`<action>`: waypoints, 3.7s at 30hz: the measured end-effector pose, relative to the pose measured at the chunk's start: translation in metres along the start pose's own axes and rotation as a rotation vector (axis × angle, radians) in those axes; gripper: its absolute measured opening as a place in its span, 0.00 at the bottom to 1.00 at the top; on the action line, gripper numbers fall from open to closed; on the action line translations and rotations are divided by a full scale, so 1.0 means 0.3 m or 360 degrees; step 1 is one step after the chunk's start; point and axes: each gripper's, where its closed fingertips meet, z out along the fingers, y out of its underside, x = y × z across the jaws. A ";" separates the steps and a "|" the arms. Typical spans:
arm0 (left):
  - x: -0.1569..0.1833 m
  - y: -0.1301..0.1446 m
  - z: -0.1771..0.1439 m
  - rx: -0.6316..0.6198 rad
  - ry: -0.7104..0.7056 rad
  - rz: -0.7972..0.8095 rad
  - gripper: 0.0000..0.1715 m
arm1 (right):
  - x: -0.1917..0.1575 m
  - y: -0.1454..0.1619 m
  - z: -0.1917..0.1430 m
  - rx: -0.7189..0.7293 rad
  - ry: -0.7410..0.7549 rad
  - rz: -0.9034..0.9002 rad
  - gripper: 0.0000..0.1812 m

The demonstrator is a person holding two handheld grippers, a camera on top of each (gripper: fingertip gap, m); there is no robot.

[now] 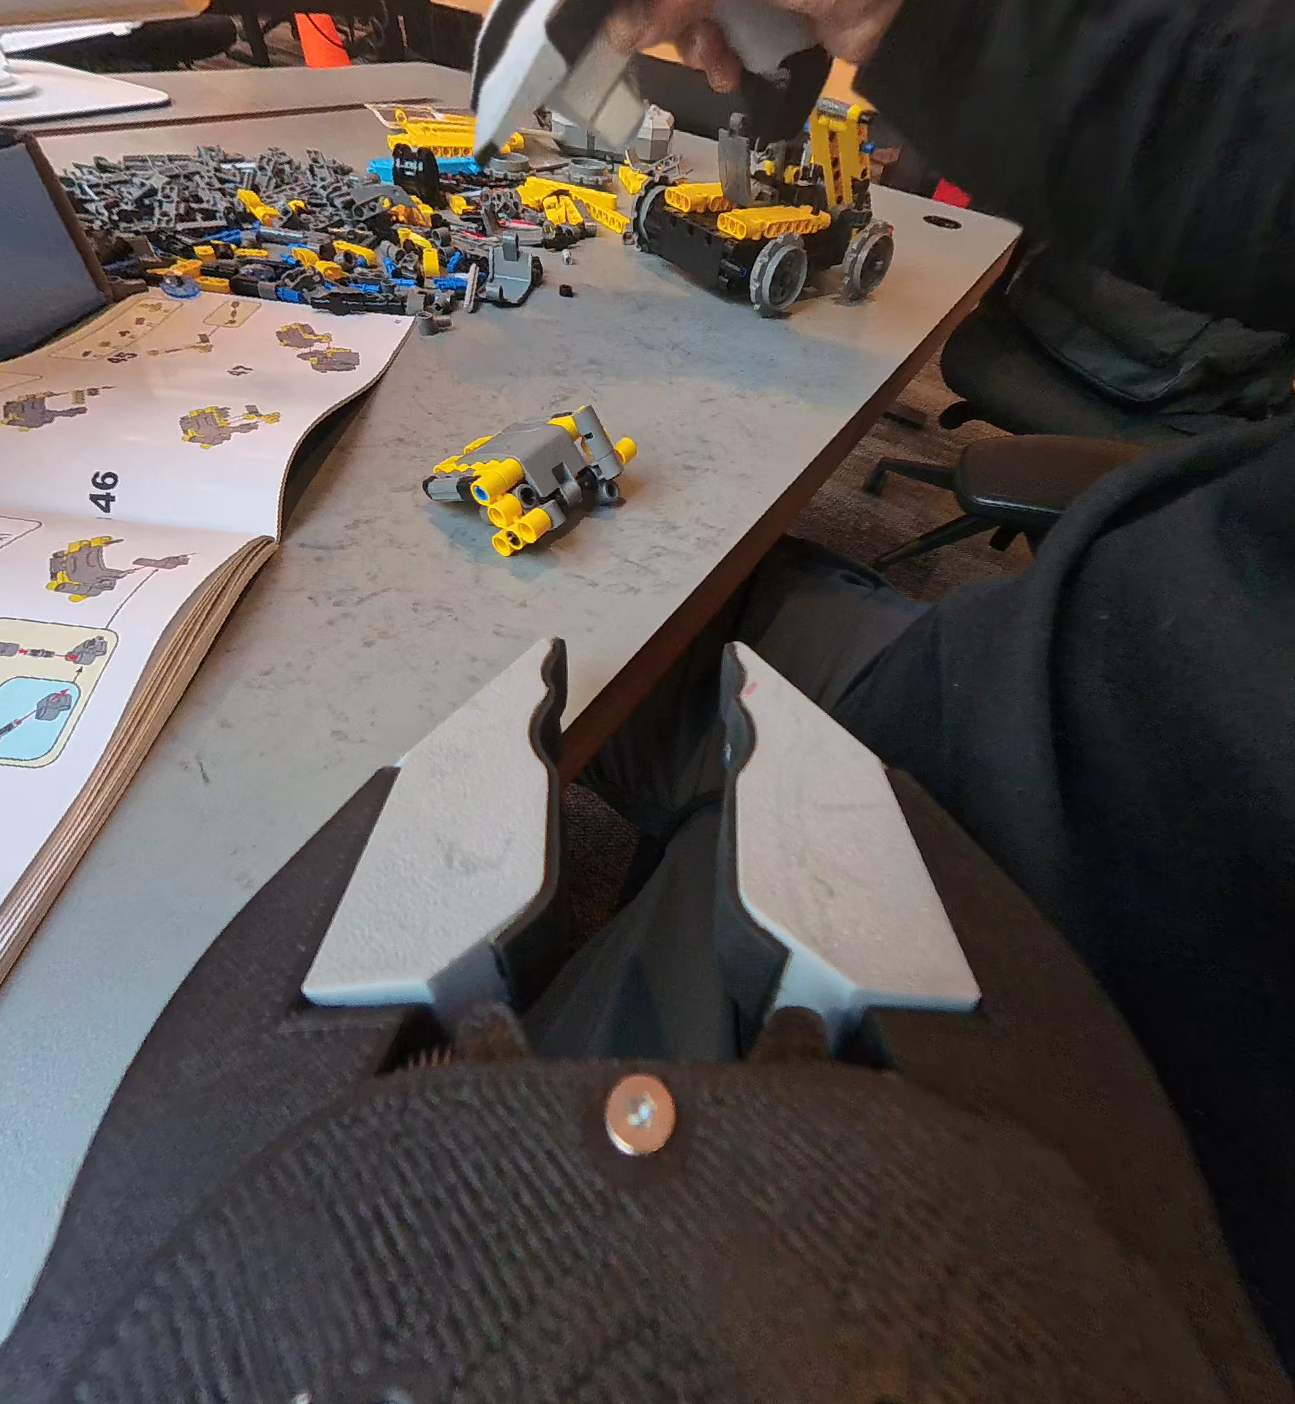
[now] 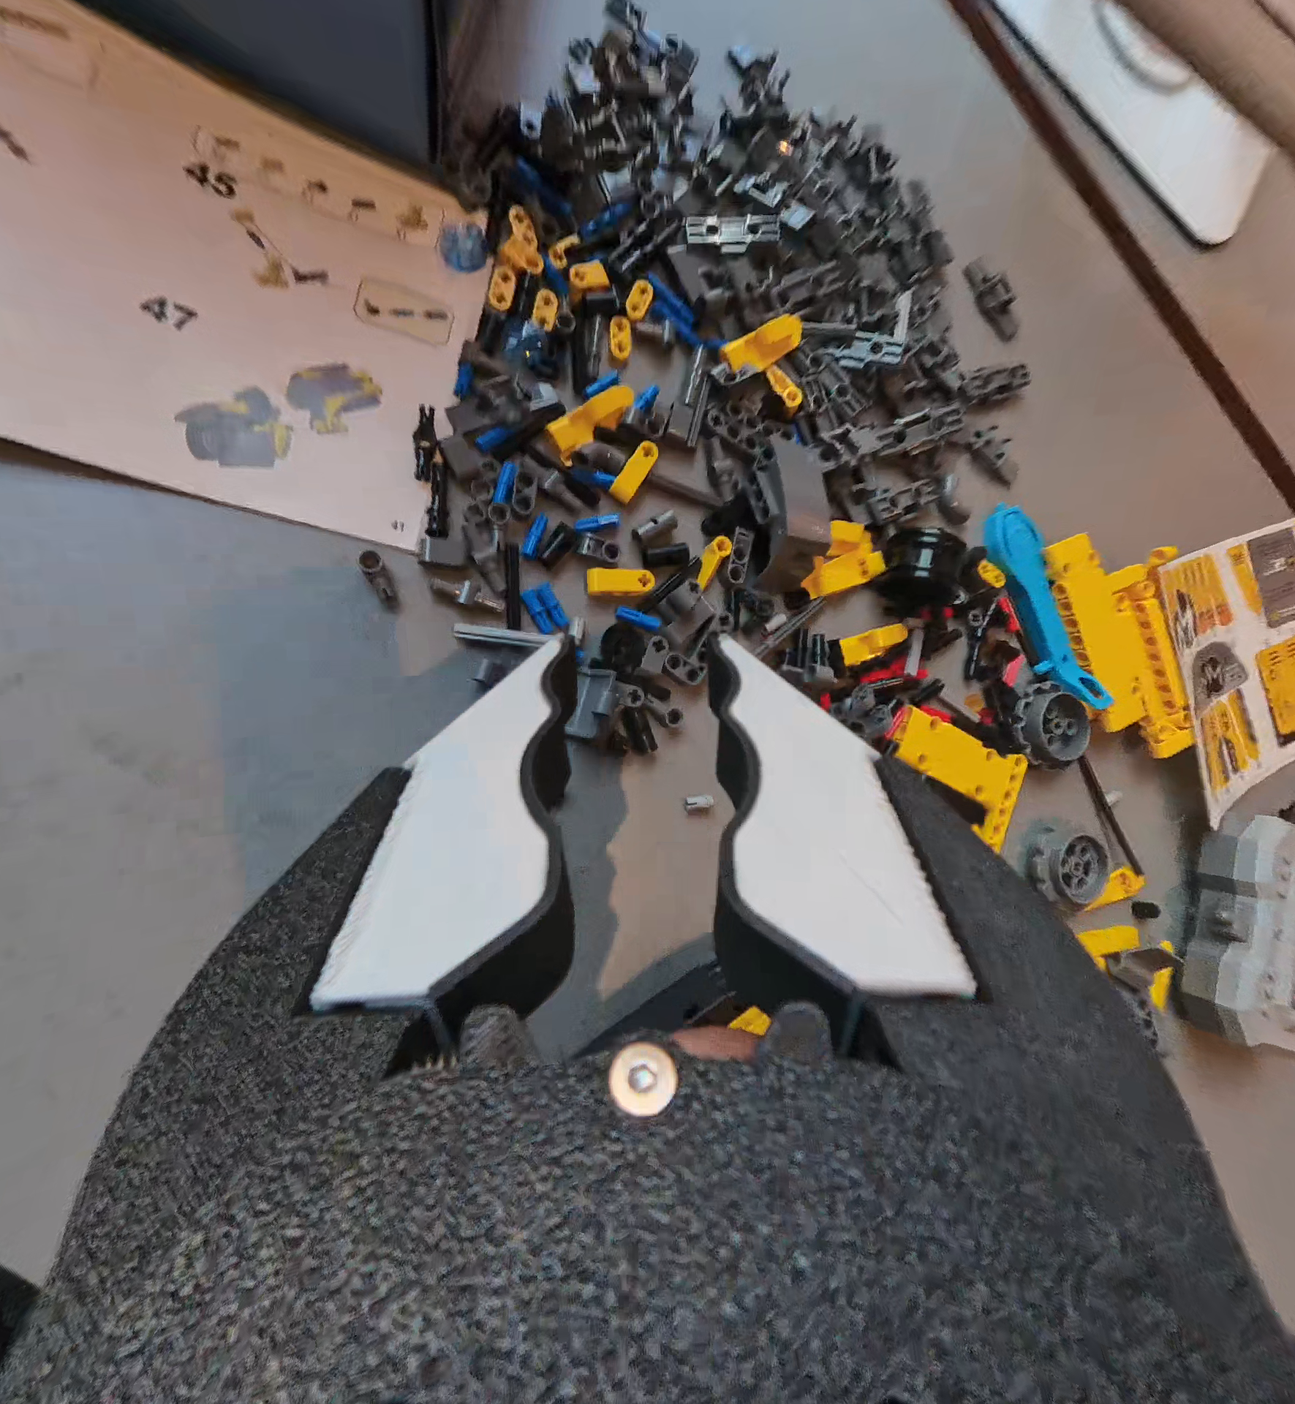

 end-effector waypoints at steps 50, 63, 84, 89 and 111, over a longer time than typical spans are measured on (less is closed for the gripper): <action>-0.016 0.013 0.005 -0.0005 0.0023 -0.0080 0.22 | -0.109 0.013 0.022 -0.0250 -0.0322 -0.0161 0.01; -0.014 0.011 0.003 -0.0004 0.0022 -0.0073 0.22 | 0.058 -0.007 0.014 -0.0160 -0.0192 -0.0097 0.00; -0.014 0.026 0.022 -0.0045 0.0010 -0.0051 0.22 | 0.033 0.176 0.049 -0.0532 -0.0510 -0.0645 0.01; -0.016 0.027 0.021 -0.0047 0.0003 -0.0048 0.22 | 0.031 0.191 0.064 -0.0548 -0.0556 -0.0624 0.04; -0.019 0.030 0.021 -0.0051 0.0005 -0.0057 0.22 | 0.078 0.152 0.087 -0.0446 -0.0430 -0.0489 0.03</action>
